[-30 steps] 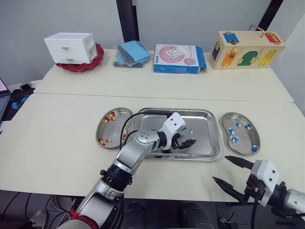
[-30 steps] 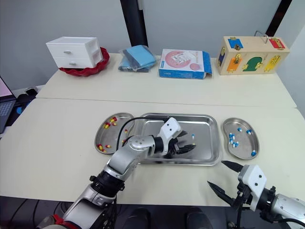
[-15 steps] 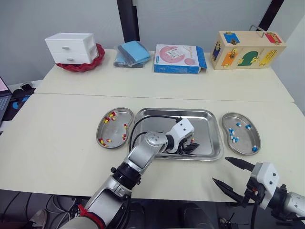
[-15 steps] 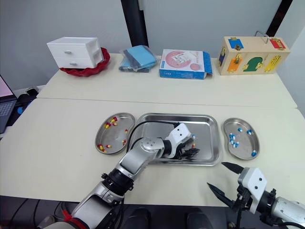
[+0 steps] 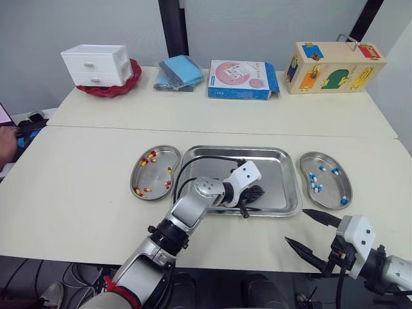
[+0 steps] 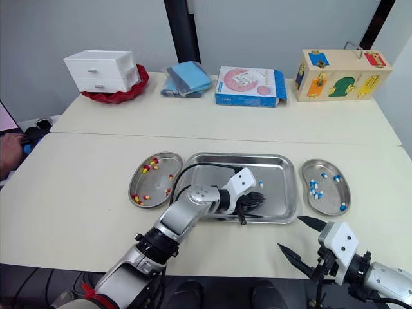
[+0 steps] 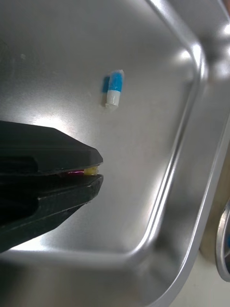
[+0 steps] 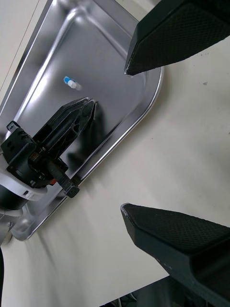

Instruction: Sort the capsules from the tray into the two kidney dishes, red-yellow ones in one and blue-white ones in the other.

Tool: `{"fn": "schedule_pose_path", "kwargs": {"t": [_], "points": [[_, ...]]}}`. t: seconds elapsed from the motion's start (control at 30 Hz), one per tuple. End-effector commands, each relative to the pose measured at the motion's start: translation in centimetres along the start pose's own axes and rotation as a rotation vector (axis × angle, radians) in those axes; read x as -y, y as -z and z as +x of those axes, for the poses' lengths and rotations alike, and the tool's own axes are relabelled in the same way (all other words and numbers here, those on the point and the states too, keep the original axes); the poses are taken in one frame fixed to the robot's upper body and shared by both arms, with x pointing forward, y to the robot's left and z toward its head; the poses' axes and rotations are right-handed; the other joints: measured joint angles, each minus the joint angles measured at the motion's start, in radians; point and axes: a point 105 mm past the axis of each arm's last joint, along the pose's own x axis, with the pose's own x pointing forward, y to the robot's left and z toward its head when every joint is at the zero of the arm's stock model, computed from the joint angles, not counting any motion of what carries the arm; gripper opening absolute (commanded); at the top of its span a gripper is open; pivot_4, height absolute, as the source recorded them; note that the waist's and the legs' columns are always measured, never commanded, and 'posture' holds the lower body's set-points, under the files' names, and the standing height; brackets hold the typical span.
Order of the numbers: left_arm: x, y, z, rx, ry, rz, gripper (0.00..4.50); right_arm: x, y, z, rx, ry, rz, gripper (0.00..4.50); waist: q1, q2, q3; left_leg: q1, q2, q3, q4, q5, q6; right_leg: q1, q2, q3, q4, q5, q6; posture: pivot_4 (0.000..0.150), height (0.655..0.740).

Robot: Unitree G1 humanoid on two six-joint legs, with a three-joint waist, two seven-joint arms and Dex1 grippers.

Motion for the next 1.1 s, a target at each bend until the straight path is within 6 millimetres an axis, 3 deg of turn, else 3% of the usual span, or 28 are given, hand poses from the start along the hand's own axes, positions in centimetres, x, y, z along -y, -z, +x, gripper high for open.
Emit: {"fn": "schedule_pose_path", "kwargs": {"t": [0.03,0.2,0.3,0.47,0.67,0.83,1.0,1.1], "points": [[-0.4,-3.4,-3.0,0.092,-0.008,0.056,0.05,-0.2,-0.9,0.3,0.024,-0.041,-0.063,4.50,0.000,0.000,0.000,0.000,0.000,0.000,0.000,0.000,0.000,0.000,0.000,0.000,0.000,0.000,0.000,0.150,0.7400],[-2.1,-3.3,-8.3,0.107,-0.134,0.005,0.05,-0.7,-1.1,1.2,0.045,-0.129,-0.106,4.50,-0.003,0.001,0.000,0.001,0.000,0.000,0.000,0.000,0.000,0.000,0.000,0.000,0.000,0.000,0.000,0.150,0.7400],[-3.0,-1.8,-12.2,0.099,-0.257,-0.052,0.05,-1.0,-1.4,2.4,0.073,-0.193,-0.134,4.50,-0.002,0.001,0.000,0.001,0.001,0.000,0.000,0.000,0.000,0.000,0.000,0.000,0.000,0.000,0.000,0.150,0.7400],[-3.9,0.1,-17.0,0.112,-0.474,-0.130,0.05,-1.0,-2.1,4.1,0.132,-0.252,-0.154,4.50,0.003,-0.001,0.000,0.001,0.001,0.000,0.001,0.000,0.000,0.000,0.000,-0.001,0.000,0.000,0.000,0.150,0.7400],[-3.5,3.6,-22.1,0.081,-0.746,-0.217,0.05,-1.2,-2.3,5.5,0.174,-0.312,-0.155,4.50,0.003,-0.001,0.001,0.000,0.001,-0.001,0.000,0.000,0.000,0.000,-0.001,-0.001,-0.001,0.000,0.000,0.150,0.7400],[-3.5,4.4,-23.5,0.099,-0.828,-0.239,0.05,-1.4,-2.5,6.4,0.201,-0.339,-0.156,4.50,0.007,-0.002,0.001,0.000,0.001,-0.002,0.001,0.000,0.000,0.000,-0.001,-0.002,0.000,0.000,0.000,0.150,0.7400],[-4.9,4.8,-24.3,0.123,-0.892,-0.233,0.05,-1.4,-2.6,6.7,0.210,-0.350,-0.155,4.50,0.005,-0.002,0.001,0.001,0.001,-0.002,0.000,0.000,0.000,0.000,-0.001,-0.002,0.000,0.000,0.000,0.150,0.7400],[-5.7,4.9,-24.2,0.149,-0.880,-0.261,0.78,-1.6,-2.8,6.8,0.214,-0.354,-0.152,4.50,0.004,-0.002,0.001,0.001,0.001,-0.002,0.000,0.000,0.000,0.000,-0.001,-0.002,0.000,0.000,0.000,0.150,0.7400]]}}
